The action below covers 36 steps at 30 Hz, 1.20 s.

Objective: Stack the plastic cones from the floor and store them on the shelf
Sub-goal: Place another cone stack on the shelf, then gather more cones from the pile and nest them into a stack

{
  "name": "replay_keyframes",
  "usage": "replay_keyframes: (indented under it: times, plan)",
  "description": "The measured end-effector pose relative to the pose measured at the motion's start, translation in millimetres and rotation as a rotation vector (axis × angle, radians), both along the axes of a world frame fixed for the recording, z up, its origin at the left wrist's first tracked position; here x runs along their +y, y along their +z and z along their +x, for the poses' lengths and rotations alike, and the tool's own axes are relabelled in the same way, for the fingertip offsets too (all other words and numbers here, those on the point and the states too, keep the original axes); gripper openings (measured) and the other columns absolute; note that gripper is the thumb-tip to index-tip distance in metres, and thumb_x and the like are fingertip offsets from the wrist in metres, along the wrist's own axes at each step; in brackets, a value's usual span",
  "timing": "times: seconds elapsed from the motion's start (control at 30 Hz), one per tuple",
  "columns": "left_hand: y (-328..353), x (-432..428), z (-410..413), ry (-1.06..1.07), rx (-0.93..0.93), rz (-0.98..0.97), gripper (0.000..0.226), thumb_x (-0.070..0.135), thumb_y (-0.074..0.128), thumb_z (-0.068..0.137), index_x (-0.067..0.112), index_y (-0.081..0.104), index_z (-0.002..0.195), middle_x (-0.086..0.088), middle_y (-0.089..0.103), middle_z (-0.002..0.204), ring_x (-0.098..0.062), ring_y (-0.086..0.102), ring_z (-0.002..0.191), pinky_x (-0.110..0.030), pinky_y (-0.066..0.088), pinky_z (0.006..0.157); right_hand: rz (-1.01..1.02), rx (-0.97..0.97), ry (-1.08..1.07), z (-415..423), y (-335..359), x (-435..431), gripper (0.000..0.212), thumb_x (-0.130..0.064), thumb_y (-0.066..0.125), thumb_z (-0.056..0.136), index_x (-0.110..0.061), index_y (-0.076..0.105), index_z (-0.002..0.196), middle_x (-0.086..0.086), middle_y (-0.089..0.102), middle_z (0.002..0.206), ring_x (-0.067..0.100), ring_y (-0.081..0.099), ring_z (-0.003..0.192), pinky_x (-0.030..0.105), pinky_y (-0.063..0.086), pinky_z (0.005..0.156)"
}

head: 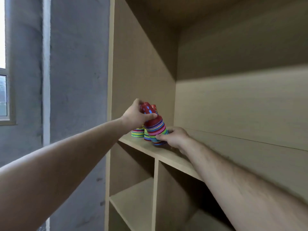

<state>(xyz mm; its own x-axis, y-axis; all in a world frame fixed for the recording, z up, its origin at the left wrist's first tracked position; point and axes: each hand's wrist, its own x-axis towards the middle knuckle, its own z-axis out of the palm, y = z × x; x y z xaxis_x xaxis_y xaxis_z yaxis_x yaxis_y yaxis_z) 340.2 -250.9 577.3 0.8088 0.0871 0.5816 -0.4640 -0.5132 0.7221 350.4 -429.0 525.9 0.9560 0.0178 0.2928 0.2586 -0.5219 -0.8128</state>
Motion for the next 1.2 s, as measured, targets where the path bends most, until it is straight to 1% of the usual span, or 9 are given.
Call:
replay_keyframes:
  times: [0.07, 0.2, 0.33, 0.47, 0.57, 0.7, 0.87, 0.97, 1.2]
  plan:
    - [-6.2, -10.1, 17.4, 0.006, -0.002, 0.044, 0.06, 0.037, 0.088, 0.079, 0.026, 0.047, 0.121, -0.004, 0.07, 0.109, -0.02, 0.07, 0.096, -0.036, 0.058, 0.078, -0.109, 0.041, -0.012, 4.7, -1.8, -4.8, 0.041, -0.05, 0.083, 0.075, -0.019, 0.067, 0.097, -0.001, 0.069, 0.101, 0.019, 0.065, 0.093, 0.031, 0.052, 0.084]
    - [-14.4, -20.7, 39.4, -0.015, -0.023, 0.134, 0.06, 0.03, 0.086, 0.082, 0.029, 0.046, 0.126, 0.0, 0.072, 0.103, -0.019, 0.072, 0.095, -0.035, 0.058, 0.082, -0.173, -0.078, -0.056, 14.5, -5.1, -8.4, 0.058, -0.044, 0.081, 0.079, -0.026, 0.056, 0.127, -0.006, 0.065, 0.113, 0.02, 0.062, 0.109, 0.031, 0.049, 0.091]
    - [-32.8, -25.7, 48.6, -0.016, -0.016, 0.259, 0.063, 0.014, 0.082, 0.086, 0.025, 0.047, 0.137, 0.0, 0.06, 0.123, -0.02, 0.066, 0.108, -0.029, 0.055, 0.089, -0.073, -0.183, -0.028, 21.6, -9.7, -3.8, 0.068, -0.019, 0.08, 0.083, -0.029, 0.044, 0.14, -0.002, 0.068, 0.12, 0.016, 0.064, 0.098, 0.024, 0.045, 0.079]
    - [-50.6, -19.5, 41.5, -0.023, -0.035, 0.341, 0.069, 0.011, 0.078, 0.089, 0.028, 0.044, 0.147, 0.003, 0.053, 0.141, -0.018, 0.057, 0.125, -0.036, 0.052, 0.104, -0.127, -0.155, -0.067, 20.9, -11.0, -2.4, 0.075, -0.027, 0.08, 0.082, -0.034, 0.039, 0.144, 0.001, 0.062, 0.129, 0.023, 0.062, 0.11, 0.032, 0.05, 0.088]
    - [-62.2, -2.6, 22.7, 0.06, -0.121, 0.391, 0.06, 0.019, 0.076, 0.092, 0.03, 0.047, 0.143, 0.007, 0.054, 0.14, -0.014, 0.053, 0.126, -0.039, 0.05, 0.107, -0.323, -0.387, -0.252, 1.2, -3.4, 5.3, 0.062, -0.033, 0.07, 0.088, -0.034, 0.041, 0.142, 0.005, 0.054, 0.129, 0.028, 0.053, 0.118, 0.038, 0.048, 0.091]
    - [-93.5, 50.3, -28.2, 0.109, -0.24, 0.473, 0.037, 0.021, 0.073, 0.091, 0.026, 0.057, 0.124, 0.013, 0.057, 0.116, -0.007, 0.055, 0.104, -0.034, 0.052, 0.091, -0.336, -0.672, -0.015, -40.2, -19.8, 42.6, 0.03, -0.027, 0.059, 0.091, -0.025, 0.055, 0.121, 0.001, 0.059, 0.122, 0.025, 0.054, 0.111, 0.037, 0.049, 0.087]
    - [-181.3, 140.5, -126.5, 0.211, -0.083, 0.614, 0.03, 0.035, 0.069, 0.094, 0.02, 0.061, 0.12, 0.013, 0.057, 0.11, -0.005, 0.053, 0.101, -0.023, 0.044, 0.091, -0.254, -0.512, 0.361, -86.5, -127.9, 120.2, 0.017, -0.032, 0.055, 0.093, -0.032, 0.054, 0.11, -0.009, 0.058, 0.093, 0.018, 0.058, 0.086, 0.041, 0.052, 0.077]
    - [-260.6, 194.1, -189.9, 0.169, 0.098, 0.683, 0.044, 0.05, 0.058, 0.092, 0.018, 0.062, 0.121, 0.012, 0.057, 0.11, -0.008, 0.056, 0.102, -0.025, 0.045, 0.09, -0.277, -0.355, 0.571, -129.9, -213.3, 173.7, 0.018, -0.036, 0.053, 0.096, -0.035, 0.052, 0.114, -0.01, 0.057, 0.096, 0.014, 0.057, 0.091, 0.04, 0.052, 0.081]
    - [-462.7, 265.5, -331.7, 0.038, 0.499, 0.599, 0.042, 0.044, 0.062, 0.095, 0.013, 0.061, 0.123, -0.002, 0.062, 0.12, -0.02, 0.059, 0.11, -0.035, 0.048, 0.095, -0.4, -0.018, 0.93, -247.6, -412.8, 246.0, 0.028, -0.036, 0.057, 0.094, -0.028, 0.057, 0.121, -0.008, 0.06, 0.109, 0.015, 0.056, 0.1, 0.04, 0.049, 0.087]
